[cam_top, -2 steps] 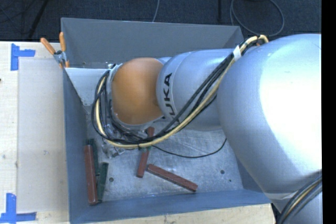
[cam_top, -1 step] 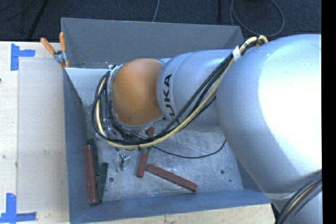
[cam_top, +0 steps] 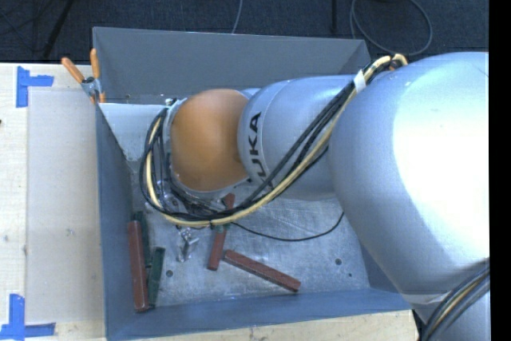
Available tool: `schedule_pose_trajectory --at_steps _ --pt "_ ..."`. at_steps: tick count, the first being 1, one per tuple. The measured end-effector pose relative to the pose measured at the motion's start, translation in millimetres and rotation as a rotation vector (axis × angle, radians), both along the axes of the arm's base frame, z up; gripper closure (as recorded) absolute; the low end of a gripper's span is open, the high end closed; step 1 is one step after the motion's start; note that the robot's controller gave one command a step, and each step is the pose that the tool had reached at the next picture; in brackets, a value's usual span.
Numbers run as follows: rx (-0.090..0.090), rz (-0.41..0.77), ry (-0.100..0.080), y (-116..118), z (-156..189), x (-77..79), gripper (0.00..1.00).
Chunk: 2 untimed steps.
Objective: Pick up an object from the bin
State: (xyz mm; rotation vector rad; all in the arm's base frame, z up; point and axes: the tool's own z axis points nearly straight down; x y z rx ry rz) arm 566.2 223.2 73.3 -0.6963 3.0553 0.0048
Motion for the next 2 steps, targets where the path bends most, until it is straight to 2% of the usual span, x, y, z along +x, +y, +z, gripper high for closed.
schedule_pose_trajectory --at_steps 1,2 --pt "-0.002 0.196 -0.007 -2 0 -29.3 0.0" --pt "-0.008 0.677 0.01 17 0 -18.7 1.0"
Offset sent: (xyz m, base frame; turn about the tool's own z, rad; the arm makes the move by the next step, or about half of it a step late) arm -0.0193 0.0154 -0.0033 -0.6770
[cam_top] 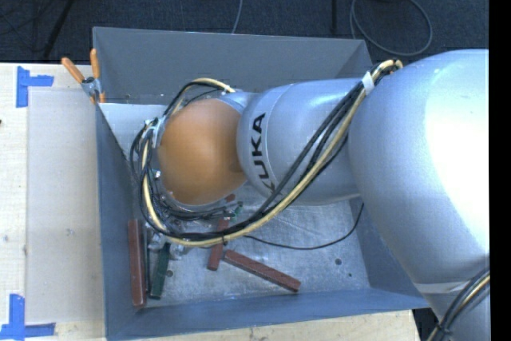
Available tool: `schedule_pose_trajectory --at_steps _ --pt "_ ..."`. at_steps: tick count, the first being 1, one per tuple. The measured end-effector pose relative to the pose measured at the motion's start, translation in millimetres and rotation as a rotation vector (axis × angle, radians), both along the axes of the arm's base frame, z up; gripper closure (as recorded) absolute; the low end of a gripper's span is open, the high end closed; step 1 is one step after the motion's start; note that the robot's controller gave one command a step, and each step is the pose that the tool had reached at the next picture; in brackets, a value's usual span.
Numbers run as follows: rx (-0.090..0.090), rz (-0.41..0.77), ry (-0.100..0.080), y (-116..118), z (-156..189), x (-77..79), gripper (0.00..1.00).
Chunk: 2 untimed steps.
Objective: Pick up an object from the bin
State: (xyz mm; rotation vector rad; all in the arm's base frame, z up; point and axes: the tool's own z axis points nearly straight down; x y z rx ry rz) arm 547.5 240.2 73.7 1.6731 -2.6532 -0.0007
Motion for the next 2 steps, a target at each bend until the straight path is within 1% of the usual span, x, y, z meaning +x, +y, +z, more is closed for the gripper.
schedule_pose_trajectory --at_steps 1,2 --pt "0.001 -0.003 0.0 0 0 0.0 1.0" --pt "0.006 0.041 -0.008 -19 152 -6.4 1.0"
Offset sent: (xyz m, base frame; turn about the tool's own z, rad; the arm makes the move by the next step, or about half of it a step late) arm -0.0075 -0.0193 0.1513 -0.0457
